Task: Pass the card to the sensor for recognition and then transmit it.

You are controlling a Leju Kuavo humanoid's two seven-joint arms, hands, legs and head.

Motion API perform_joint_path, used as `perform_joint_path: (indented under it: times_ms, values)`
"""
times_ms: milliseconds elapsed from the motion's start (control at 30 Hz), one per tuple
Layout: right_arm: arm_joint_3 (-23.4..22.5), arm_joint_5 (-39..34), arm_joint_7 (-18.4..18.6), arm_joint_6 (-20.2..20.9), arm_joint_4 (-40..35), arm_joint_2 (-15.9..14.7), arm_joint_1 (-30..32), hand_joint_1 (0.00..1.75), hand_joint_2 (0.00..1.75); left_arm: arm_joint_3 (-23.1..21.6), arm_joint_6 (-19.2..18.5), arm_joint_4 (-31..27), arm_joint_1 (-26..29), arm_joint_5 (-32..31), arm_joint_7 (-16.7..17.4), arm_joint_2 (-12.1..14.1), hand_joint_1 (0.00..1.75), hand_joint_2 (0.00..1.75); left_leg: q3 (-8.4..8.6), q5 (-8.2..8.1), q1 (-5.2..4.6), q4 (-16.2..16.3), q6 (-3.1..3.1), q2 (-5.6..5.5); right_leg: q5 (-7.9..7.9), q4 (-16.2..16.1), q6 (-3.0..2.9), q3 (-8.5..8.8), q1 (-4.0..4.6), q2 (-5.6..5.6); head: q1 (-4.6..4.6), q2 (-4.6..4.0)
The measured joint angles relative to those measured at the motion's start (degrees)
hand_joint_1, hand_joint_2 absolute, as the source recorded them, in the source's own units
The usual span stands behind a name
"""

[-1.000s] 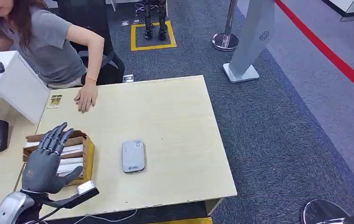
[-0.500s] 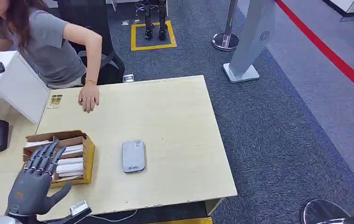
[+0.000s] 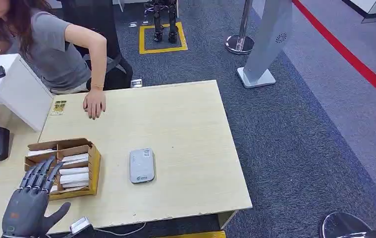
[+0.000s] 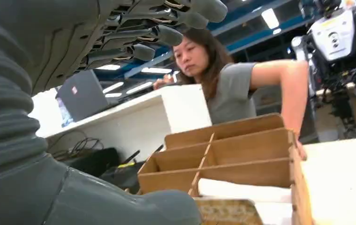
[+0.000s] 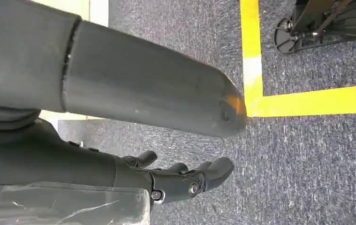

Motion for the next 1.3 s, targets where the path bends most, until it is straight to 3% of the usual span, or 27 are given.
perform_joint_path:
  times_ms: [233, 367, 800, 1300]
  values:
    - [0.0, 0.3, -0.1, 0.0, 0.0, 0.0, 0.0, 0.0, 0.0, 0.7, -0.1, 1.9, 1.0, -1.3, 2.1, -0.1, 0.0, 1.75, 0.0, 0.0, 0.0, 0.0, 0.0, 0.0, 0.0, 0.0, 0.0, 0.0, 0.0, 0.0, 0.0, 0.0]
    - [0.0, 1.2, -0.1, 0.0, 0.0, 0.0, 0.0, 0.0, 0.0, 1.2, -0.1, 6.2, 0.4, -2.2, 2.8, -1.0, 0.0, 1.75, 0.01, 0.0, 0.0, 0.0, 0.0, 0.0, 0.0, 0.0, 0.0, -0.01, 0.0, 0.0, 0.0, 0.0]
    - [0.2, 2.4, 0.1, 0.1, 0.0, 0.0, -0.3, 0.0, 0.0, 0.4, -1.1, 13.6, -8.0, -4.7, -1.0, -3.0, 0.0, 1.75, 0.02, 0.02, 0.0, 0.0, 0.01, 0.0, 0.03, 0.0, 0.0, 0.0, 0.0, -0.01, 0.0, -0.02]
    - [0.3, 3.0, 0.1, 0.1, 0.0, 0.0, -0.4, 0.0, 0.0, -1.2, -1.0, 16.5, -11.4, -6.1, -2.2, -4.6, 0.0, 1.75, 0.02, 0.02, 0.0, 0.0, 0.01, 0.0, 0.03, 0.0, 0.01, -0.01, 0.0, -0.01, 0.0, -0.02]
